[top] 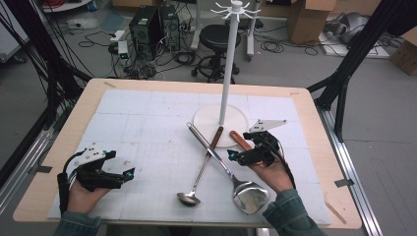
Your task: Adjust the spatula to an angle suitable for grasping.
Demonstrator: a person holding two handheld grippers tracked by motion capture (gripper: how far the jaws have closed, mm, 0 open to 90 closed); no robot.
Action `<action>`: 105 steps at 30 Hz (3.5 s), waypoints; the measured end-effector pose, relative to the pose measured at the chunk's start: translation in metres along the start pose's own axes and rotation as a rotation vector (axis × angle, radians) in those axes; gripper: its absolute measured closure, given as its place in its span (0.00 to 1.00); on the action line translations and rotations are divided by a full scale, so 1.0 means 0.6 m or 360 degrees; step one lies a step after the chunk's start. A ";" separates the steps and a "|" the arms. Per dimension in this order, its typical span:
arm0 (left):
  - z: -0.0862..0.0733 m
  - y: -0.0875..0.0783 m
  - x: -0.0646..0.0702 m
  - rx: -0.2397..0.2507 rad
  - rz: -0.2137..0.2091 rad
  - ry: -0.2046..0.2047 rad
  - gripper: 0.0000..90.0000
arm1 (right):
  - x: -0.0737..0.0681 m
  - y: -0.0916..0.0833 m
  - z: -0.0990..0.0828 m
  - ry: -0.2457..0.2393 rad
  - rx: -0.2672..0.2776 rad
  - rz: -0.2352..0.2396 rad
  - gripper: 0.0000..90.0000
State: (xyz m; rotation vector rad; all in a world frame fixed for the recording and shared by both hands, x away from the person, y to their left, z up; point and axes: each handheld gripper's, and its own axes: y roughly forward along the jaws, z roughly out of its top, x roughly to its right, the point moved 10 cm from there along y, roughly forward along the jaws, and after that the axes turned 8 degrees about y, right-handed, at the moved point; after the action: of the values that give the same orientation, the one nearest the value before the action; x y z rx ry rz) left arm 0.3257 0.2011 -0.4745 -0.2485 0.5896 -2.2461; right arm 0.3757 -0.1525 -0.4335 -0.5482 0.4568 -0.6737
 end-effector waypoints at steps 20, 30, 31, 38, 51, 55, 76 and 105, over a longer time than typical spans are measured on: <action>0.000 -0.001 -0.001 0.0004 0.0005 0.0001 0.03 | -0.016 0.039 -0.016 -0.0017 -0.0126 0.0049 0.22; 0.000 0.000 -0.002 0.0001 0.0005 0.0006 0.03 | -0.018 0.064 -0.029 -0.0025 -0.0214 0.0044 0.30; 0.000 0.000 -0.002 0.0001 0.0005 0.0006 0.03 | -0.018 0.067 -0.032 -0.0009 -0.0227 0.0043 0.30; -0.001 0.000 -0.001 0.0000 0.0004 0.0007 0.03 | -0.021 0.081 -0.045 0.0009 -0.0307 0.0037 0.33; -0.001 0.002 -0.001 -0.0005 0.0004 0.0011 0.03 | -0.023 0.101 -0.058 0.0016 -0.0395 0.0003 0.43; -0.001 0.002 -0.001 -0.0006 0.0005 0.0012 0.03 | -0.027 0.111 -0.065 0.0013 -0.0431 -0.0010 0.48; -0.003 0.002 -0.001 -0.0012 0.0006 0.0023 0.03 | -0.031 0.124 -0.073 0.0014 -0.0466 -0.0074 0.68; -0.001 0.000 -0.001 -0.0001 0.0010 0.0017 0.03 | -0.039 0.125 -0.076 0.0127 -0.0463 -0.0041 0.80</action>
State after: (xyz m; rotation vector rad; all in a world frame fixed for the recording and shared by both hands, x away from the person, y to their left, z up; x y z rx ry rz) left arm 0.3257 0.2016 -0.4753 -0.2351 0.5962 -2.2422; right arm 0.3682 -0.1026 -0.5088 -0.8044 0.6286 -0.6595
